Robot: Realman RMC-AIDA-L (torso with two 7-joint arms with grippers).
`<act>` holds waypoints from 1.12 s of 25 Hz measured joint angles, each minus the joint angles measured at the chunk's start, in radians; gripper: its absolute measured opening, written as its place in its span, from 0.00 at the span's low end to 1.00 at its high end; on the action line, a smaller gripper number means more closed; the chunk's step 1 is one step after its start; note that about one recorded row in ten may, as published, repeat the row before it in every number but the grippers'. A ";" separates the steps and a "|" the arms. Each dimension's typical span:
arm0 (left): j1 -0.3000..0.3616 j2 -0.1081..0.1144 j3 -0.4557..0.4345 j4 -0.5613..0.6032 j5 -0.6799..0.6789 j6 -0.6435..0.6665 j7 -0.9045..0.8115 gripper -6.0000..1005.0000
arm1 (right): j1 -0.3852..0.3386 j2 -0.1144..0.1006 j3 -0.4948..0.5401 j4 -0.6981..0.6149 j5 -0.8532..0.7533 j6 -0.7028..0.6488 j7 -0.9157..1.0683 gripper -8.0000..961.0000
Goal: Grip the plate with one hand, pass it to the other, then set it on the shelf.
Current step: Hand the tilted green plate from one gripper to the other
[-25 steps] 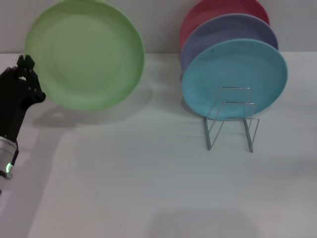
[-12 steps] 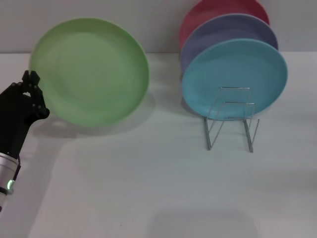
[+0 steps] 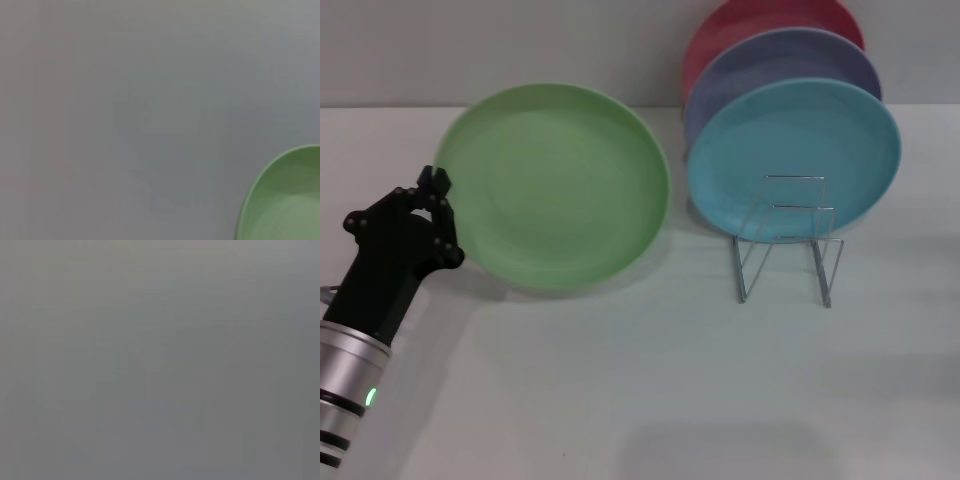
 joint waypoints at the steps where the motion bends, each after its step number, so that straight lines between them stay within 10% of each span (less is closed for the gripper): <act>1: -0.001 0.000 0.015 -0.003 -0.011 0.003 0.021 0.04 | -0.010 0.000 -0.019 0.013 0.000 -0.023 0.000 0.66; 12: -0.041 -0.001 0.235 -0.025 -0.285 0.010 0.222 0.04 | -0.061 0.001 -0.147 0.052 0.000 -0.110 0.003 0.66; 28: -0.045 -0.001 0.245 -0.035 -0.302 0.022 0.241 0.04 | -0.101 0.004 -0.364 0.162 0.000 -0.206 0.000 0.66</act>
